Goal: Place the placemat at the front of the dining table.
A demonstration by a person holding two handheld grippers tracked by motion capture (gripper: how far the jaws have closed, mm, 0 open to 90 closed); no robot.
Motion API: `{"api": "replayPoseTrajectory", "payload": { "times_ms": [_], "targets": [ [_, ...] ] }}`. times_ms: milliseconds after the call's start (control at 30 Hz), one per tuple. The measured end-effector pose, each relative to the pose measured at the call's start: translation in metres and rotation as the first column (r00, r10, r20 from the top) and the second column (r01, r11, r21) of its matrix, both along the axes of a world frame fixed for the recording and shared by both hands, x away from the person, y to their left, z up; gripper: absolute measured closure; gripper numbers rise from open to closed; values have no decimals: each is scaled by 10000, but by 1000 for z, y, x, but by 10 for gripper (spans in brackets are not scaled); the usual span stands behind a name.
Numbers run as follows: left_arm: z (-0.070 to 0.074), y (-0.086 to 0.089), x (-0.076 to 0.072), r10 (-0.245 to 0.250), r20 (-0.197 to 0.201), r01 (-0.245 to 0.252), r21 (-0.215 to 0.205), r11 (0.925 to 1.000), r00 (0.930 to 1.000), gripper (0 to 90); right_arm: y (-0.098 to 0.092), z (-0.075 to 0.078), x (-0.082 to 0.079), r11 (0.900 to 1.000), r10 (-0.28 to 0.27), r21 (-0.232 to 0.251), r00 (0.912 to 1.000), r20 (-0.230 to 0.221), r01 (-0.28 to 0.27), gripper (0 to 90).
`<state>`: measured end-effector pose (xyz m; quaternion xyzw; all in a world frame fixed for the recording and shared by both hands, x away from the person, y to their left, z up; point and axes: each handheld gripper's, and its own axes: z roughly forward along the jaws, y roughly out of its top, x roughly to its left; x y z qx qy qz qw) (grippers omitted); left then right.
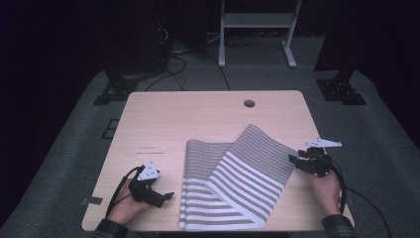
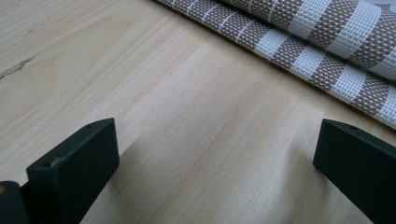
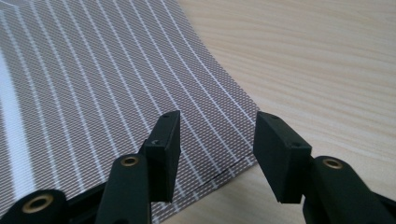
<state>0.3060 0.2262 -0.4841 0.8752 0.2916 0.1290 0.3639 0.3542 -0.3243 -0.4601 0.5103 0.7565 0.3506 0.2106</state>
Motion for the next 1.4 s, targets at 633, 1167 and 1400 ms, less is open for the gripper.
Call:
{"api": "replayPoseTrajectory", "payload": {
  "times_ms": [633,1167,1400],
  "targets": [
    [0,0,0,21,2,-21,14,10000,10000,0,-9,-15,15,9996,-213,189,9966,-801,229,769],
    [0,0,0,34,-10,-34,11,10000,10000,0,-6,3,34,9999,-88,-57,9965,-830,83,857],
    [0,0,0,33,-7,-33,10,10000,10000,0,-3,15,52,10000,-99,-8,9986,-512,98,857]
  ]
}}
